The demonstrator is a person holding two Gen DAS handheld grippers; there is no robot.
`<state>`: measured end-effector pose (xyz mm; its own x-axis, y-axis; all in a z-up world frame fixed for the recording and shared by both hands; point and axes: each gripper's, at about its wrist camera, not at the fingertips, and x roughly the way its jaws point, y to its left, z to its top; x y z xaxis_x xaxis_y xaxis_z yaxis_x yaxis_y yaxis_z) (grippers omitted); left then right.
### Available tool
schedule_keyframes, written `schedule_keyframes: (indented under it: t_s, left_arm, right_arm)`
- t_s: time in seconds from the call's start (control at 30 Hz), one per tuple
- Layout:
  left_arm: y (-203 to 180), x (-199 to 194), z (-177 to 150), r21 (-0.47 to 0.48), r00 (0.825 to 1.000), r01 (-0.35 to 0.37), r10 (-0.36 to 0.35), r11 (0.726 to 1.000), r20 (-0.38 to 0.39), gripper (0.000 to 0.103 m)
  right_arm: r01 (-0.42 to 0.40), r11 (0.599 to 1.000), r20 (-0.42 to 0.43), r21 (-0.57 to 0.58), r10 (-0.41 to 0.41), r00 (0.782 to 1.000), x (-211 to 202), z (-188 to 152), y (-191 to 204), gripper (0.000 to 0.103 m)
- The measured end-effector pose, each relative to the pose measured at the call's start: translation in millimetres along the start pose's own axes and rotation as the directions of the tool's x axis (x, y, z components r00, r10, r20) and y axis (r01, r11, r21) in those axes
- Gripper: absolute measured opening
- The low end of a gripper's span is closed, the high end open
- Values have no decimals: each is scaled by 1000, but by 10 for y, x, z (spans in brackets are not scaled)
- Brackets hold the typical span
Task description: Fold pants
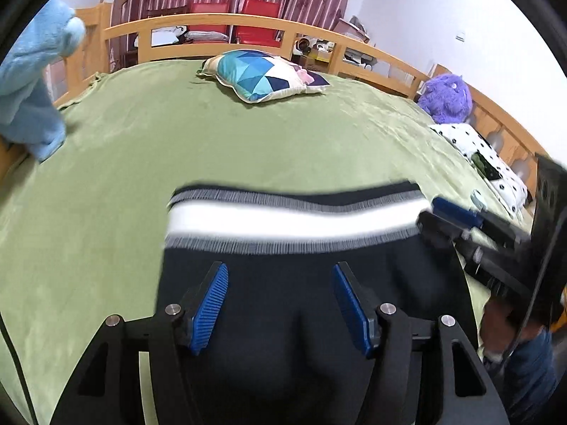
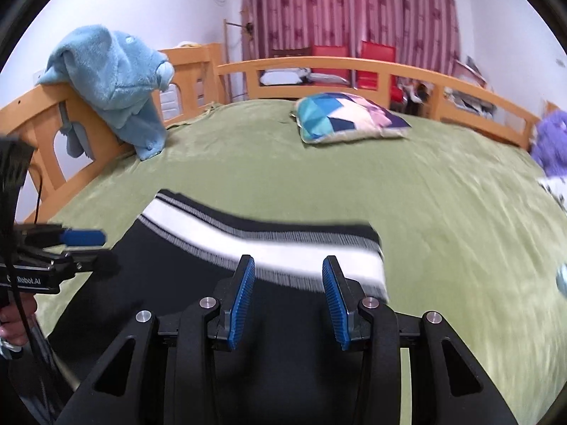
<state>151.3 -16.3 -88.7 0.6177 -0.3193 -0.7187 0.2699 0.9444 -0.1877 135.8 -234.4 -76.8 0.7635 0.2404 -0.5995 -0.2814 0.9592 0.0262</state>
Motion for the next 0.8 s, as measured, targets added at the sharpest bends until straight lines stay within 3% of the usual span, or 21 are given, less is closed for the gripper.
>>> schedule_keyframes:
  t_s: [0.13, 0.23, 0.33, 0.5, 0.63, 0.7, 0.8]
  left_arm:
    - [74, 450, 132, 14, 994, -110, 110, 994, -23, 59]
    - [232, 630, 166, -46, 998, -59, 58, 997, -26, 59]
    - [252, 691, 170, -46, 998, -55, 54, 997, -21, 59]
    - [151, 638, 87, 7, 993, -115, 115, 993, -38, 58]
    - [191, 446, -110, -6, 980, -182, 181, 983, -79, 59]
    - [255, 364, -246, -17, 975, -203, 201, 979, -99, 59]
    - [388, 206, -515, -69, 974, -196, 186, 978, -130, 59]
  right_arm:
    - [10, 999, -55, -40, -12, 998, 501, 4, -64, 39]
    - [28, 998, -114, 49, -22, 993, 736, -102, -318, 25]
    - [14, 994, -111, 106, -2, 994, 762, -122, -509, 22]
    - [29, 994, -113, 110, -16, 993, 796, -158, -540, 22]
    - [80, 990, -104, 115, -68, 992, 691, -172, -544, 22]
    - [104, 989, -103, 107, -93, 990, 586, -225, -532, 26]
    - [132, 984, -110, 121, -119, 987, 399, -326, -507, 43]
